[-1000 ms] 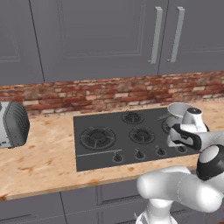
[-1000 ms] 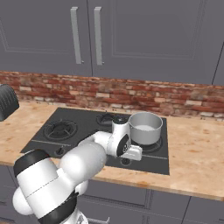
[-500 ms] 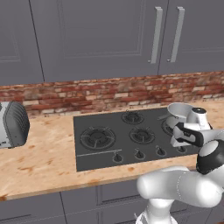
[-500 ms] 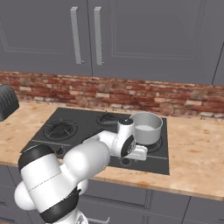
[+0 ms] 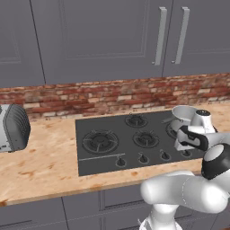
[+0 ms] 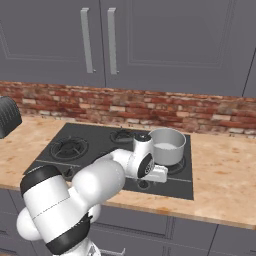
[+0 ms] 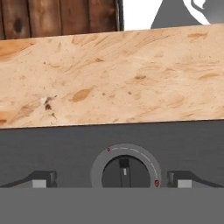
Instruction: Turn off the front right burner of the stove.
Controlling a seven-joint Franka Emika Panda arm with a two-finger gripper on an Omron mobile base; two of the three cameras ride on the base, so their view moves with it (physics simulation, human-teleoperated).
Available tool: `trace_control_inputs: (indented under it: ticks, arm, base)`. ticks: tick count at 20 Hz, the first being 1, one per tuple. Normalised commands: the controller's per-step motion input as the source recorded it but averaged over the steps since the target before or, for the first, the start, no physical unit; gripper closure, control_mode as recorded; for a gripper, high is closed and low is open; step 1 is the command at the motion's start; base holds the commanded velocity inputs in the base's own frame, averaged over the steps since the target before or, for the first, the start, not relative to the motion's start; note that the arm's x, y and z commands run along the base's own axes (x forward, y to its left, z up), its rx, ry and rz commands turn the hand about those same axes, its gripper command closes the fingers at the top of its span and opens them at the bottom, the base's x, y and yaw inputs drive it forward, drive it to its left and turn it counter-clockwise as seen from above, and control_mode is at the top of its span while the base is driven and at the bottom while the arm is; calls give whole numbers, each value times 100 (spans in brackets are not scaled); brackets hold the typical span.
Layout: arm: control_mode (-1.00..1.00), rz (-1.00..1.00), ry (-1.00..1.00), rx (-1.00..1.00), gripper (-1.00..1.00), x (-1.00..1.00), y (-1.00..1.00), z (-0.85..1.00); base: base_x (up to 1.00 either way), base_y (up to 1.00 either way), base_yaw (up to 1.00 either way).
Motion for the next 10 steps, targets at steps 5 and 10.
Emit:
trace_control_inputs:
  ticks: [5, 10]
  arm:
    - [-100, 0, 0, -3, -100, 0, 13, -3]
    - [-100, 0, 0, -3, -100, 0, 10, -8]
  base:
    - [0, 0, 0]
    - [0, 0, 0]
